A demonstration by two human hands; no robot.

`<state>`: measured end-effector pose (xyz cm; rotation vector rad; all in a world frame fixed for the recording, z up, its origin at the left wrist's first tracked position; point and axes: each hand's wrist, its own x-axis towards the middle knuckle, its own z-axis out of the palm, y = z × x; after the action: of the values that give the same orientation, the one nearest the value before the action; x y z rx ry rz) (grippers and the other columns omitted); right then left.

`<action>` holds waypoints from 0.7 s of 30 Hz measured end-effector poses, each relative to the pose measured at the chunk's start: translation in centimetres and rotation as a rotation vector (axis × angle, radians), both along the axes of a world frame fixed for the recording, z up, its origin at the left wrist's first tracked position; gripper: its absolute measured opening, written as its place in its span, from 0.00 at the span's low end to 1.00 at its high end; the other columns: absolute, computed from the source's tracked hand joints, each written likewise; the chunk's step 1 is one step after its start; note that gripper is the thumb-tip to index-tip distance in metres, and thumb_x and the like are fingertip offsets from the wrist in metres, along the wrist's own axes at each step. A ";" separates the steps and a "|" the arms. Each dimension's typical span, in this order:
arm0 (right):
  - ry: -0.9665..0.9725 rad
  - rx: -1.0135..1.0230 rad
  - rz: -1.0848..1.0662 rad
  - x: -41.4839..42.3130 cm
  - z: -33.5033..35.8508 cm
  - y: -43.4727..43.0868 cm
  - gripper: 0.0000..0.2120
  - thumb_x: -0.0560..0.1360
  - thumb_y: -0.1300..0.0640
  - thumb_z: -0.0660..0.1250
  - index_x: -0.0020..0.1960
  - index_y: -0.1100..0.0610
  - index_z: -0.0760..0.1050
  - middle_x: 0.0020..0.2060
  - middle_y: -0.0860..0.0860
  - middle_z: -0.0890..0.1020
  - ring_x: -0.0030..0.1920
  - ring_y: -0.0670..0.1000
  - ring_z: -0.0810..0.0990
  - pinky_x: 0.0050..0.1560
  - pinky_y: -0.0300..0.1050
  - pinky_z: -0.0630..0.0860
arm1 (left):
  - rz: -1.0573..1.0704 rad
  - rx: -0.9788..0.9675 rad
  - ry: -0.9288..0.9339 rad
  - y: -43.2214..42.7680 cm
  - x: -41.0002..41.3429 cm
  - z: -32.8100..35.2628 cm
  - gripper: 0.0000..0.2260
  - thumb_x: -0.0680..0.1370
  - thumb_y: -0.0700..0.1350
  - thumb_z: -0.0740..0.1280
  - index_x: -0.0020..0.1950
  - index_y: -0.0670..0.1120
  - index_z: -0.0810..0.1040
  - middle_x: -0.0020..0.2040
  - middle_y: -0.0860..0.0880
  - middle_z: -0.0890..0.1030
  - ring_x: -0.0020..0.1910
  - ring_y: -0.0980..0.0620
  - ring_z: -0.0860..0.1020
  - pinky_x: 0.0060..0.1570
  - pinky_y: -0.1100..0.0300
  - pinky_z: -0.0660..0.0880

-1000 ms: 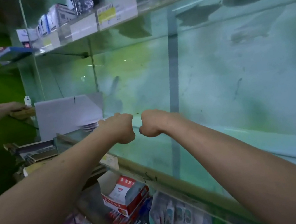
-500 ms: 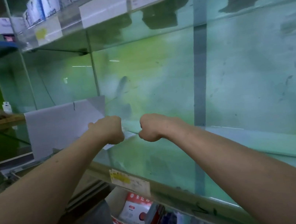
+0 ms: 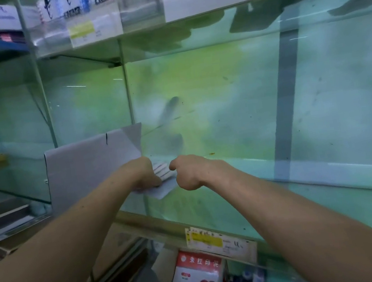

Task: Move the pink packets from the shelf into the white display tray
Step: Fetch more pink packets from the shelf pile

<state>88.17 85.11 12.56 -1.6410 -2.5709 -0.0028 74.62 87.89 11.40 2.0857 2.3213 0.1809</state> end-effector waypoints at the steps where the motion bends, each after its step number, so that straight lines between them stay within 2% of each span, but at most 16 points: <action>1: 0.000 -0.007 -0.007 -0.2 -0.1 0.0 0.21 0.78 0.66 0.55 0.71 0.62 0.67 0.68 0.57 0.71 0.65 0.57 0.73 0.60 0.45 0.71 | -0.016 0.026 -0.009 0.1 -0.2 0.0 0.11 0.74 0.49 0.68 0.37 0.43 0.72 0.38 0.44 0.78 0.38 0.45 0.75 0.33 0.60 0.68; 3: -0.007 -0.025 -0.019 -0.6 -0.4 -0.2 0.22 0.78 0.66 0.54 0.71 0.60 0.66 0.69 0.57 0.70 0.65 0.57 0.72 0.56 0.44 0.71 | -0.042 0.083 -0.005 0.2 -0.3 0.0 0.14 0.72 0.50 0.69 0.35 0.45 0.69 0.35 0.46 0.75 0.39 0.45 0.75 0.40 0.59 0.70; 5: -0.013 -0.048 -0.031 -1.0 -0.6 -0.3 0.21 0.78 0.66 0.54 0.70 0.60 0.67 0.67 0.56 0.71 0.64 0.57 0.73 0.50 0.44 0.69 | -0.051 0.104 0.009 0.2 -0.3 0.0 0.13 0.71 0.49 0.69 0.35 0.45 0.68 0.34 0.47 0.72 0.40 0.45 0.74 0.43 0.58 0.71; 8: -0.041 -0.073 -0.034 -1.4 -0.9 -0.2 0.20 0.78 0.65 0.55 0.69 0.60 0.69 0.66 0.57 0.72 0.63 0.57 0.73 0.49 0.42 0.68 | -0.053 0.094 -0.019 0.3 -0.5 -0.3 0.12 0.69 0.47 0.70 0.34 0.45 0.68 0.36 0.46 0.70 0.39 0.44 0.74 0.42 0.56 0.73; 10: -0.035 -0.084 -0.045 -1.4 -0.9 -0.2 0.20 0.78 0.65 0.55 0.69 0.60 0.69 0.66 0.57 0.73 0.62 0.57 0.74 0.50 0.43 0.69 | -0.071 0.085 -0.100 0.3 -1.0 -0.3 0.11 0.69 0.48 0.70 0.35 0.44 0.72 0.39 0.43 0.74 0.41 0.43 0.76 0.39 0.58 0.72; 13: 0.016 -0.075 -0.080 -1.3 -0.8 -0.2 0.21 0.78 0.64 0.55 0.70 0.60 0.68 0.67 0.57 0.72 0.63 0.57 0.74 0.59 0.46 0.73 | -0.089 0.098 -0.242 0.1 -1.7 0.5 0.10 0.76 0.45 0.64 0.43 0.38 0.79 0.47 0.37 0.80 0.44 0.41 0.76 0.42 0.56 0.71; 15: 0.051 -0.056 -0.107 -1.1 -0.6 -0.1 0.20 0.78 0.63 0.57 0.70 0.61 0.67 0.68 0.57 0.72 0.64 0.57 0.73 0.64 0.49 0.72 | -0.110 0.112 -0.243 -0.2 -2.0 0.9 0.12 0.78 0.41 0.60 0.48 0.34 0.79 0.53 0.33 0.79 0.48 0.38 0.77 0.43 0.55 0.70; 17: 0.068 -0.046 -0.118 -1.0 -0.5 -0.1 0.20 0.78 0.62 0.58 0.70 0.61 0.67 0.68 0.57 0.71 0.65 0.57 0.72 0.64 0.49 0.71 | -0.130 0.064 -0.265 -0.6 -2.1 0.8 0.13 0.78 0.47 0.63 0.52 0.38 0.79 0.58 0.35 0.79 0.49 0.39 0.76 0.45 0.57 0.69; 19: 0.071 -0.042 -0.113 -0.9 -0.4 -0.3 0.20 0.79 0.62 0.58 0.70 0.61 0.67 0.68 0.57 0.71 0.66 0.57 0.72 0.64 0.48 0.71 | -0.139 -0.023 -0.265 -0.6 -2.2 0.2 0.18 0.76 0.52 0.67 0.60 0.41 0.75 0.62 0.40 0.76 0.50 0.43 0.75 0.49 0.56 0.71; 21: 0.073 -0.035 -0.102 -1.0 -0.4 -0.4 0.19 0.79 0.62 0.58 0.70 0.61 0.67 0.68 0.57 0.71 0.66 0.57 0.72 0.64 0.48 0.71 | -0.135 -0.046 -0.240 -0.7 -2.3 -0.1 0.22 0.74 0.50 0.70 0.64 0.42 0.72 0.63 0.41 0.75 0.49 0.44 0.75 0.49 0.55 0.74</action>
<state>87.14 84.72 12.15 -1.7487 -2.4450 0.0929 72.35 87.17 11.28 2.0609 2.0243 0.3504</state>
